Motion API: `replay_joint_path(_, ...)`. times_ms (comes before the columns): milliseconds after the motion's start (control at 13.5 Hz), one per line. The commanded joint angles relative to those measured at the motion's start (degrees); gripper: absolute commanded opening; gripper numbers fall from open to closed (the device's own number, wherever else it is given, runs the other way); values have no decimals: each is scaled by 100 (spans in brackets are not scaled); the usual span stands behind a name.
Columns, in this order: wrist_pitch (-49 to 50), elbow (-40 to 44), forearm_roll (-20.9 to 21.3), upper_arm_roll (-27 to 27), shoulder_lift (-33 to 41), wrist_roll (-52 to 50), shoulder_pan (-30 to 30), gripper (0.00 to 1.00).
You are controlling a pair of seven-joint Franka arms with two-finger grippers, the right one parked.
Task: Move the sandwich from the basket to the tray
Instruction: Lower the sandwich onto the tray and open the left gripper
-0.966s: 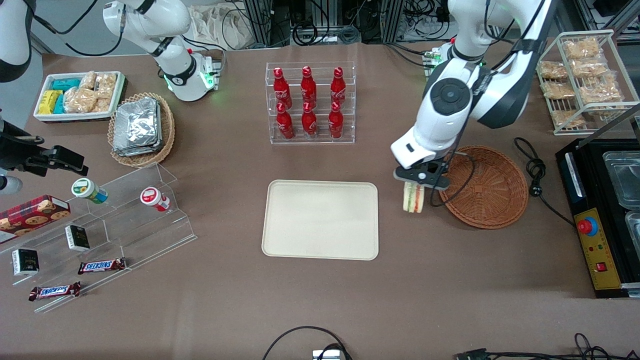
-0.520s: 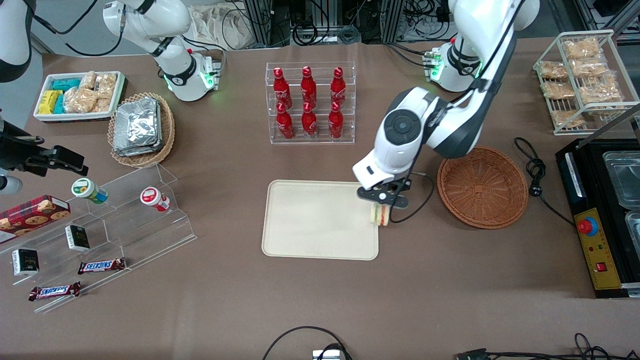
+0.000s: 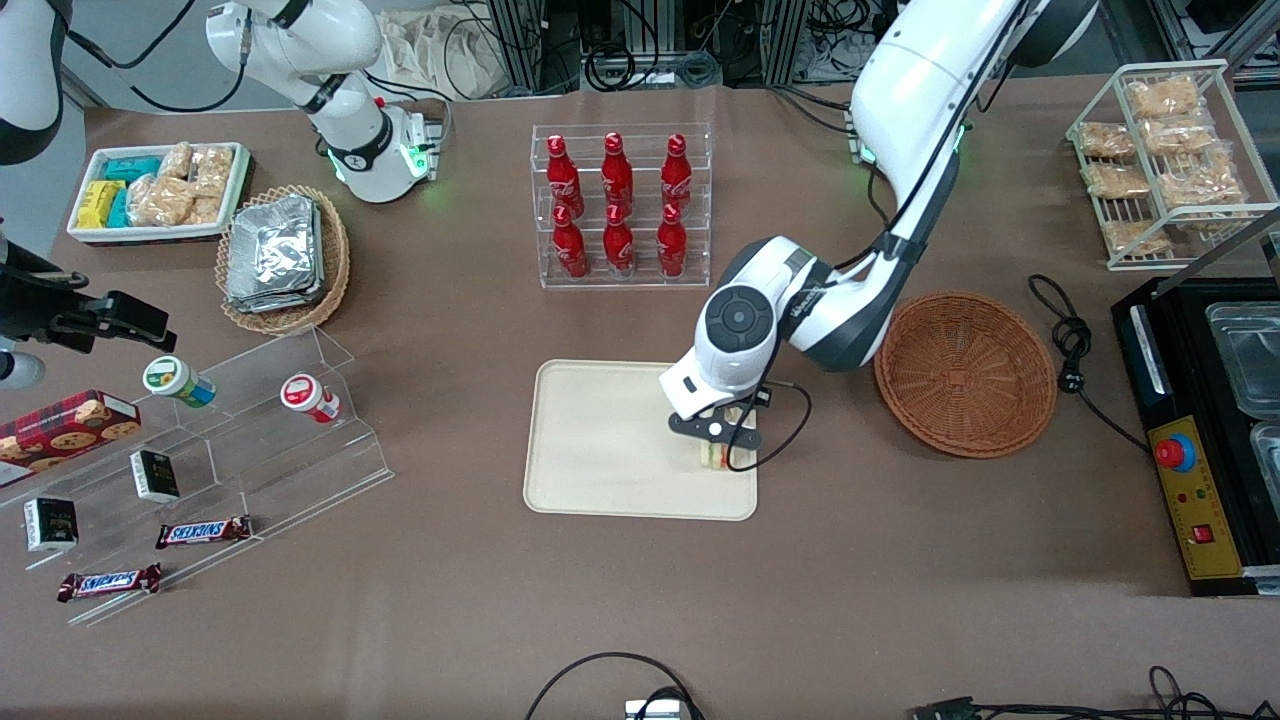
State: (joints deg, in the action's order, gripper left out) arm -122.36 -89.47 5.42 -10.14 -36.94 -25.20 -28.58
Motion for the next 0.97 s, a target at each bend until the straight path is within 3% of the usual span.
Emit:
replay_joint_path(0,-95,228,64,91,-234,-116,-130,11)
replay_joint_path(223,-148,316,248,91,-419,-186,-139,12)
replay_joint_path(520,-200,316,398,91,-507,-327,-165,30)
replay_joint_path(595,-235,307,407,100,-516,-458,-209,40)
replay_joint_path(669,-245,307,407,100,-516,-503,-209,57)
replay_joint_path(743,-262,316,407,100,-516,-547,-218,85)
replay_joint_path(818,-262,316,398,91,-507,-747,-218,100)
replay_joint_path(892,-262,325,398,91,-490,-975,-209,100)
